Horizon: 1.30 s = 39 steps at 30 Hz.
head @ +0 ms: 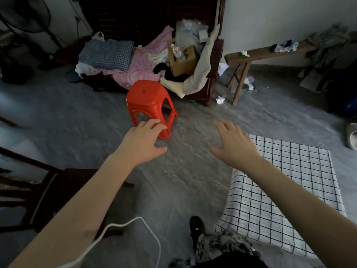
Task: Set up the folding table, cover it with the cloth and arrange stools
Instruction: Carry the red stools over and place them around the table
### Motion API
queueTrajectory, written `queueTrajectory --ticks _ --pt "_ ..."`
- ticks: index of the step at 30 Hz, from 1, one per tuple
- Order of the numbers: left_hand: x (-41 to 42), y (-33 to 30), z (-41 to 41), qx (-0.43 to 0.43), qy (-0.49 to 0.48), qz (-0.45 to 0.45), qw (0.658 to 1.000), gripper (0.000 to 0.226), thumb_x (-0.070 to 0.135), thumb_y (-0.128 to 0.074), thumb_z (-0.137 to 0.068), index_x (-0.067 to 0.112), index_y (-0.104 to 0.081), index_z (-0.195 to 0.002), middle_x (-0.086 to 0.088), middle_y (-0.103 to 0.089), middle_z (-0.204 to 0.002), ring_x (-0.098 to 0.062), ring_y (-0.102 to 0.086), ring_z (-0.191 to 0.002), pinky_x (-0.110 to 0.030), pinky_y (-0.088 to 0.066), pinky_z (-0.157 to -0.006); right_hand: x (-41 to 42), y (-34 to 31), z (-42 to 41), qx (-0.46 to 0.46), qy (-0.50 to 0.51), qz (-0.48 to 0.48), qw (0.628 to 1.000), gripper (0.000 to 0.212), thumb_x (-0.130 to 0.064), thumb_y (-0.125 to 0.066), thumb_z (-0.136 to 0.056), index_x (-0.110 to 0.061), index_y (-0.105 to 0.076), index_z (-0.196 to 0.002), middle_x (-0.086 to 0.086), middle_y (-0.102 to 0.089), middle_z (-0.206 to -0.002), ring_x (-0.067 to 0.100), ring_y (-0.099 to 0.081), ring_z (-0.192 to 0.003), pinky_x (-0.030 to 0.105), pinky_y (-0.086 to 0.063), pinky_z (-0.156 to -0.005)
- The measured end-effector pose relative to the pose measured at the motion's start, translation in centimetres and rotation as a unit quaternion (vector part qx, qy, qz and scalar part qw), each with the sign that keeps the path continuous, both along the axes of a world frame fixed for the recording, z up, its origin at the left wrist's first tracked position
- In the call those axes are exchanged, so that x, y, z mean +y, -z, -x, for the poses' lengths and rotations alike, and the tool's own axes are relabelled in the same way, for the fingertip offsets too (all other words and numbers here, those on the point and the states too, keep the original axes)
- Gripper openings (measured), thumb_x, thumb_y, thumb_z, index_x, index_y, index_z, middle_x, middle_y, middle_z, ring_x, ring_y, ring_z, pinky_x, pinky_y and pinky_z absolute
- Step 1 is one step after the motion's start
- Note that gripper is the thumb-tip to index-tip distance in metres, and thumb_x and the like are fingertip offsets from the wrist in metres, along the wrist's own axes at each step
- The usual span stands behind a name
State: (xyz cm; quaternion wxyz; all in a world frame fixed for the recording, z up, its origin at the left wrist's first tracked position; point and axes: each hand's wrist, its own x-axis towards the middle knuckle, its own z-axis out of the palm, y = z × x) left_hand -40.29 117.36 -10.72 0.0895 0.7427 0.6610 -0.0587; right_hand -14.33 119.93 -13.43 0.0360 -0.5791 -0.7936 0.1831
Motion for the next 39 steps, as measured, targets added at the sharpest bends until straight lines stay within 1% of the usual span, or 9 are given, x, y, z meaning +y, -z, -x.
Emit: queueTrajectory --ticks 2,6,10,14,18,26,31,35,39 --pt "2.5 0.1 1.5 0.0 0.003 -0.004 1.0 0.067 0.053 -0.063 -0.083 0.031 -0.038 -0.141 0.007 -0.027 -0.153 -0.021 -0.035 -0.134 -0.045 -0.036 -0.103 2.1 -0.2 1.4 -0.002 0.003 0.001 1.0 0.072 -0.042 -0.061 -0.087 -0.021 -0.029 -0.147 0.002 -0.027 -0.155 0.028 -0.032 -0.138 0.044 -0.03 -0.11" --pt "6.6 0.8 4.2 -0.008 0.01 -0.006 1.0 0.066 0.052 -0.065 -0.082 0.031 -0.04 -0.14 0.008 -0.029 -0.151 -0.021 -0.036 -0.133 -0.045 -0.038 -0.101 6.2 0.2 3.8 -0.015 0.003 0.018 1.0 0.078 -0.045 -0.061 -0.087 -0.022 -0.022 -0.152 0.002 -0.02 -0.159 0.028 -0.03 -0.14 0.045 -0.029 -0.112" --pt "11.0 1.5 7.3 -0.007 0.014 0.003 1.0 0.067 0.052 -0.064 -0.082 0.031 -0.039 -0.14 0.007 -0.029 -0.151 -0.021 -0.037 -0.133 -0.046 -0.039 -0.102 10.4 0.6 6.8 -0.021 0.001 0.028 0.999 0.079 -0.044 -0.061 -0.087 -0.022 -0.021 -0.152 0.003 -0.021 -0.158 0.028 -0.031 -0.139 0.046 -0.032 -0.111" --pt "15.6 2.3 10.7 -0.004 0.022 0.013 1.0 0.065 0.051 -0.065 -0.082 0.031 -0.041 -0.139 0.006 -0.03 -0.15 -0.021 -0.037 -0.133 -0.045 -0.036 -0.102 14.8 1.1 11.1 -0.017 -0.003 0.041 0.999 0.08 -0.041 -0.063 -0.086 -0.022 -0.022 -0.152 0.004 -0.018 -0.159 0.029 -0.028 -0.141 0.047 -0.032 -0.11" --pt "20.6 2.8 14.9 -0.013 0.034 0.014 0.999 0.063 0.048 -0.067 -0.08 0.03 -0.045 -0.136 0.006 -0.031 -0.151 -0.021 -0.036 -0.133 -0.045 -0.038 -0.101 19.4 1.6 16.0 -0.007 -0.001 0.037 0.999 0.078 -0.039 -0.062 -0.087 -0.024 -0.022 -0.152 0.003 -0.016 -0.16 0.027 -0.024 -0.143 0.047 -0.028 -0.112" --pt "32.0 5.0 24.0 0.002 0.05 0.069 0.996 0.066 0.048 -0.065 -0.081 0.032 -0.04 -0.14 0.005 -0.027 -0.153 -0.021 -0.034 -0.135 -0.046 -0.034 -0.107 28.1 2.4 22.9 -0.025 0.025 0.055 0.998 0.081 -0.039 -0.065 -0.086 -0.026 -0.02 -0.152 0.003 -0.015 -0.16 0.025 -0.023 -0.144 0.046 -0.029 -0.111" --pt "37.1 7.5 27.5 0.006 0.054 0.1 0.993 0.065 0.048 -0.065 -0.08 0.031 -0.041 -0.138 0.004 -0.028 -0.152 -0.02 -0.035 -0.134 -0.044 -0.036 -0.105 32.5 3.7 26.0 -0.041 0.029 0.083 0.995 0.079 -0.031 -0.062 -0.087 -0.024 -0.019 -0.152 0.003 -0.013 -0.16 0.025 -0.023 -0.143 0.041 -0.027 -0.112" --pt "42.0 9.5 29.9 -0.003 0.046 0.092 0.995 0.07 0.047 -0.066 -0.08 0.031 -0.038 -0.142 0.004 -0.014 -0.158 -0.023 -0.032 -0.136 -0.045 -0.036 -0.106 37.1 5.2 28.5 -0.054 0.016 0.099 0.994 0.081 -0.031 -0.063 -0.086 -0.024 -0.018 -0.153 0.002 -0.012 -0.16 0.023 -0.025 -0.141 0.037 -0.027 -0.112" --pt "47.0 12.3 32.5 -0.005 0.023 0.063 0.998 0.067 0.047 -0.065 -0.082 0.029 -0.039 -0.142 0.003 -0.008 -0.16 -0.023 -0.023 -0.141 -0.044 -0.028 -0.111 43.0 8.2 31.5 -0.033 0.015 0.118 0.992 0.08 -0.032 -0.063 -0.087 -0.025 -0.018 -0.152 0.001 -0.012 -0.16 0.023 -0.024 -0.143 0.04 -0.027 -0.112"
